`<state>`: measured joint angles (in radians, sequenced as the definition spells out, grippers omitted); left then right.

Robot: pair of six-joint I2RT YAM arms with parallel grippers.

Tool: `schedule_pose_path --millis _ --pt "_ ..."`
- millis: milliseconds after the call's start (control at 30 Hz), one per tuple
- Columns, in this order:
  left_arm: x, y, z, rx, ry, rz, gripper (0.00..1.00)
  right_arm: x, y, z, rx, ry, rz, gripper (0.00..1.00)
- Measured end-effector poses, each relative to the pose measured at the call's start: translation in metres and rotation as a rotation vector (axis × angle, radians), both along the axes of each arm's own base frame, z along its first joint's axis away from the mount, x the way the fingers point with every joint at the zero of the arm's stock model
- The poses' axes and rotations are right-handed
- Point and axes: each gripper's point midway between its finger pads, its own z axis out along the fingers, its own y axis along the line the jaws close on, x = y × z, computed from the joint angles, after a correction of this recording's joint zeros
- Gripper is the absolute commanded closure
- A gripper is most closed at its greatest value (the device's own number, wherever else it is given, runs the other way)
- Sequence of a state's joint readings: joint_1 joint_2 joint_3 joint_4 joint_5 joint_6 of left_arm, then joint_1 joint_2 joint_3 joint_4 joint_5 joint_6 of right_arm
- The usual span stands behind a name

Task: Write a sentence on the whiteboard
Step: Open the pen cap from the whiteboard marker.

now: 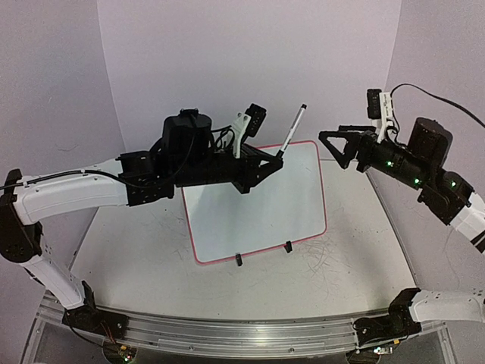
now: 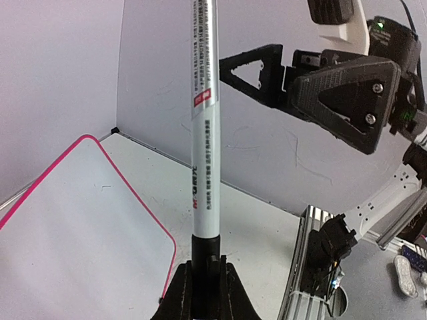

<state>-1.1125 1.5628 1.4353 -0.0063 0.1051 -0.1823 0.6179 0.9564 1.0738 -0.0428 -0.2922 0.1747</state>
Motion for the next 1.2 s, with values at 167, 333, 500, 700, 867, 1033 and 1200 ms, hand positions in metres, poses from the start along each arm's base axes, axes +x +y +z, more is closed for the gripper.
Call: schedule_pose_path --millis 167,333,500,700,867,1033,1200 --pt "-0.009 0.012 0.003 0.048 -0.041 -0.026 1.00 0.005 0.018 0.010 -0.144 0.001 0.074 0.02" --pt "-0.015 0.018 -0.006 0.102 -0.040 -0.046 1.00 0.005 0.046 -0.021 -0.218 0.120 0.225 0.14" --pt "-0.019 0.021 -0.012 0.133 -0.038 -0.061 1.00 -0.006 0.068 -0.055 -0.246 0.264 0.386 0.26" --pt "-0.023 0.021 -0.015 0.138 -0.031 -0.088 1.00 -0.021 0.084 -0.061 -0.230 0.319 0.543 0.42" --pt "-0.028 0.020 -0.017 0.142 -0.024 -0.112 1.00 -0.036 0.092 -0.058 -0.206 0.321 0.645 0.42" --pt "-0.032 0.019 -0.019 0.147 -0.015 -0.135 1.00 -0.044 0.095 -0.044 -0.173 0.264 0.686 0.39" --pt "-0.035 0.019 -0.021 0.154 -0.006 -0.155 1.00 -0.048 0.094 -0.035 -0.158 0.223 0.698 0.43"
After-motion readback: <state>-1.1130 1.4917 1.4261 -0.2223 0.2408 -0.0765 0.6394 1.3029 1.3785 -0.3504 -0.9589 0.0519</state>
